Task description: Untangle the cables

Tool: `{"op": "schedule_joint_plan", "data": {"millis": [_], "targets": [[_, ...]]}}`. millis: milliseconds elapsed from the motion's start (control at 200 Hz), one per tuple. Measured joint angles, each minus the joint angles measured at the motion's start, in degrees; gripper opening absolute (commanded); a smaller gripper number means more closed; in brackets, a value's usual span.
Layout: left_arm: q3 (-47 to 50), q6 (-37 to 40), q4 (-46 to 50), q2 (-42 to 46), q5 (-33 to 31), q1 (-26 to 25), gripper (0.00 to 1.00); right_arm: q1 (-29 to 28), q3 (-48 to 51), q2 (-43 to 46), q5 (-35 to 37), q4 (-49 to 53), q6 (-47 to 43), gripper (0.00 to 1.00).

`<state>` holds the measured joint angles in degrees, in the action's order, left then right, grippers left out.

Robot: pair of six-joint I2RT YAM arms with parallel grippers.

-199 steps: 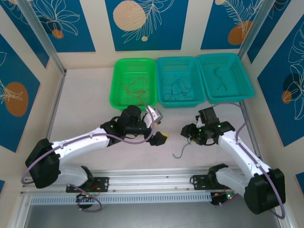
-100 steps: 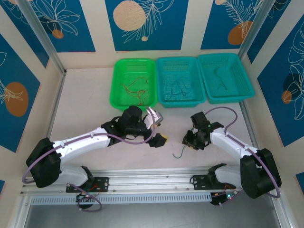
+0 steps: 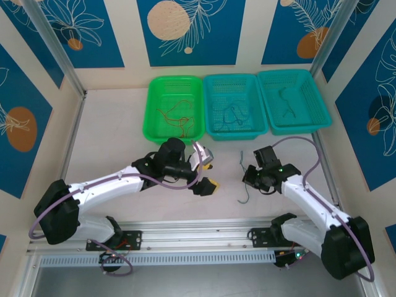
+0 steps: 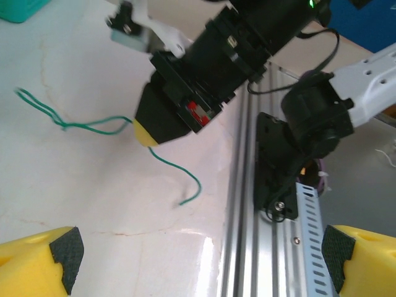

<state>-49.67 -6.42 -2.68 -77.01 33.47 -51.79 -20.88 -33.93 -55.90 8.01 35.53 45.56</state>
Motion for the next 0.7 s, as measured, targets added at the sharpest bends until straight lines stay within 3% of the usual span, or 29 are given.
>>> {"op": "schedule_joint_plan", "data": {"millis": [195,400,560,700], "targets": [[0.0,0.76,-0.33,0.0,2.01,-0.68,1.0,0.0,-5.2,3.28,2.14,-0.72,-1.53,0.0],[0.0,-2.64,-1.29,0.07,-6.6,-1.01,1.0,3.04,-9.79,1.62,5.11,-6.1,-4.61,0.0],[0.02,-6.25,-1.79,1.49,-12.22,-1.01,1.0,10.84,-13.2,-3.17,4.59,-12.41,-5.38,0.0],[0.11,-6.78,-1.25,5.09,-15.74,-1.01,1.0,20.68,-17.75,-9.03,-0.2,-18.53,-3.93,0.0]]}}
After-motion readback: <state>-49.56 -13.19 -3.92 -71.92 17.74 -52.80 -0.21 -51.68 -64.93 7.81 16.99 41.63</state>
